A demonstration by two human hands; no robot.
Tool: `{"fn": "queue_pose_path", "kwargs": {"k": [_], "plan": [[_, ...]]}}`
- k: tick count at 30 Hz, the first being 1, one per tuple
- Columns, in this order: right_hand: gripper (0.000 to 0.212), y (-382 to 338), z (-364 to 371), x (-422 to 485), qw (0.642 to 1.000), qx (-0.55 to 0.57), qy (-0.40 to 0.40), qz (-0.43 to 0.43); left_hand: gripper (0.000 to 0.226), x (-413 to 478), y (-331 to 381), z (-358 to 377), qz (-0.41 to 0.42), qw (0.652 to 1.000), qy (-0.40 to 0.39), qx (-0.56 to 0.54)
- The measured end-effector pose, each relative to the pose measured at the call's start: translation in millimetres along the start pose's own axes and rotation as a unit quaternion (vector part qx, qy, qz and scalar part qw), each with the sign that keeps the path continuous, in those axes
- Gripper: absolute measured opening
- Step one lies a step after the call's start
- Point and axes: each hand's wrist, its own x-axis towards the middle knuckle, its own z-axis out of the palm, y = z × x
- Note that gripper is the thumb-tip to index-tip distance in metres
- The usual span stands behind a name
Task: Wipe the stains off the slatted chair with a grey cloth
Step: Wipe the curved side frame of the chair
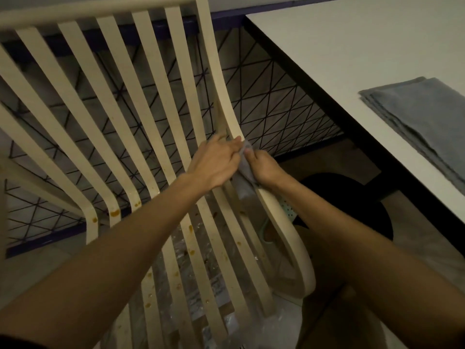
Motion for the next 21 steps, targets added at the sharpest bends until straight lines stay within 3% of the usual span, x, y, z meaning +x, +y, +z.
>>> {"fn": "queue_pose_path", "kwargs": {"k": [8, 21], "plan": [[0.056, -4, 19, 21, 0.999, 0.027, -0.034, 0.032, 0.044, 18, -23, -2, 0.012, 0.996, -0.046, 0.069], [0.044, 48, 27, -87, 0.993, 0.084, -0.047, 0.070, 0.048, -3, -7, 4, 0.002, 0.981, -0.102, 0.166]]}}
